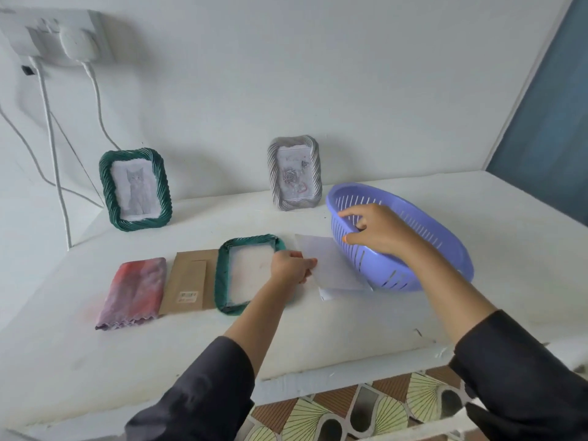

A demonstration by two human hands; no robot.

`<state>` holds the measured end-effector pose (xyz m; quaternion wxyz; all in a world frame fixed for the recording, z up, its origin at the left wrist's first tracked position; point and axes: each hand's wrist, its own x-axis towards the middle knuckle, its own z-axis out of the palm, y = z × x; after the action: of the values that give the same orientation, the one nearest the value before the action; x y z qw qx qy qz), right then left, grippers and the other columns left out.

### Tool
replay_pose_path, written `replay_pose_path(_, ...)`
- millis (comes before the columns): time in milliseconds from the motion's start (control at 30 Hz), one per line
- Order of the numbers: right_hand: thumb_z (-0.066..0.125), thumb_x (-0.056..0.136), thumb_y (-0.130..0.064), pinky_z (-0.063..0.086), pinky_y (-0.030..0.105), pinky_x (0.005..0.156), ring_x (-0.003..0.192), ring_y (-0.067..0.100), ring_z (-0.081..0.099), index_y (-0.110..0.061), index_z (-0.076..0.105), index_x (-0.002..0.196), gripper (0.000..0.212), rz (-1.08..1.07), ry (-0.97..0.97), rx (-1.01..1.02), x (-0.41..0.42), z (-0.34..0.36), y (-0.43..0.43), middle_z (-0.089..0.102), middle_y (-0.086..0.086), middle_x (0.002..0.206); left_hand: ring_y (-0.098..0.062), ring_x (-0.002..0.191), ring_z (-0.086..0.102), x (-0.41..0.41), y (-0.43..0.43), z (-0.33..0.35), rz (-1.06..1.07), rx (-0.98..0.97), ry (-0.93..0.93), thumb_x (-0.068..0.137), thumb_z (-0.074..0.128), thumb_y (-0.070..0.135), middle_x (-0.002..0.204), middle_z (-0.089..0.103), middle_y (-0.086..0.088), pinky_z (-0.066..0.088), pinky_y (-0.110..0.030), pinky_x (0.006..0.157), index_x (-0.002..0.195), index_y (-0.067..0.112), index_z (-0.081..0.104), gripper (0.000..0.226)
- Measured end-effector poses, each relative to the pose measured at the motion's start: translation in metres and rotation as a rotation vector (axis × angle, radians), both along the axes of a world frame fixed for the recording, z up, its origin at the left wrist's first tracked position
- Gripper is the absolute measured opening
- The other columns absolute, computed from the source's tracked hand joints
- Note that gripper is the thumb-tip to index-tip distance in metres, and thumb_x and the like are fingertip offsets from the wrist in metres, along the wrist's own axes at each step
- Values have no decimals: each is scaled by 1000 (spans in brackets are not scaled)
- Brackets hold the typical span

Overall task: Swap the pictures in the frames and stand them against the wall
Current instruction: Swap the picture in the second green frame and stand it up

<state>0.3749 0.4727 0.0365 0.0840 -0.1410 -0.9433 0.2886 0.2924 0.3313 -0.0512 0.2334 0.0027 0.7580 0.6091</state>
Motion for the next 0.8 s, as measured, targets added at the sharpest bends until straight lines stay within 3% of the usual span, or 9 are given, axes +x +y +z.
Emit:
replay_pose_path(100,69,77,-18,45,33,78,93,28,62,-26,58,123,48,27,10,-23,2,3,7,64,16,92,0,23,41,1,14,-2,6,-53,-4,77,71,5,50,53,-3,33,-13,34,67,9,57,17)
replay_pose_path(167,69,77,-18,47,34,78,85,28,62,-25,57,123,48,48,20,-38,0,3,9,65,17,88,-2,26,44,1,20,-4,19,-68,2,77,70,4,56,52,-4,34,-14,34,69,9,56,17)
replay_pose_path(233,70,77,-19,44,31,72,74,21,58,-24,57,124,48,68,17,-35,0,0,10,61,8,76,-11,40,50,2,25,-7,36,-79,14,77,70,3,60,54,-6,40,-16,39,69,9,55,18)
replay_pose_path(333,70,77,-21,47,34,80,85,26,61,-25,57,124,50,77,17,-31,0,-4,9,63,12,85,-22,59,55,5,29,-10,64,-109,37,75,70,2,78,61,-12,49,-25,56,75,7,57,14)
replay_pose_path(500,67,79,-20,34,19,57,61,4,41,-23,55,127,49,129,33,3,0,-17,0,41,-14,63,-30,80,65,10,30,-14,50,-157,94,74,69,2,91,65,-15,57,-41,79,70,14,50,23)
replay_pose_path(567,66,79,-23,42,25,67,74,11,49,-25,53,128,50,141,6,25,3,-21,-5,51,-8,74,-30,81,65,10,31,-15,51,-178,111,75,70,3,90,64,-14,57,-43,81,69,17,48,27)
replay_pose_path(633,66,80,-25,46,32,85,96,20,56,-26,52,130,52,136,-24,52,5,-25,-10,62,2,98,-30,81,66,10,31,-15,49,-186,117,74,70,4,91,65,-14,57,-43,81,71,15,50,22)
replay_pose_path(700,65,81,-28,44,34,90,109,24,56,-26,50,131,53,125,-26,65,6,-29,-14,64,5,113,-32,87,67,14,32,-13,44,-198,136,75,69,10,100,68,-16,57,-40,80,86,7,58,16)
replay_pose_path(800,64,81,-40,44,36,95,110,25,56,-28,46,134,57,120,-78,-23,9,-29,-12,61,4,107,-30,114,56,19,34,-9,29,-318,222,84,63,25,126,56,-14,46,-33,87,124,2,51,48)
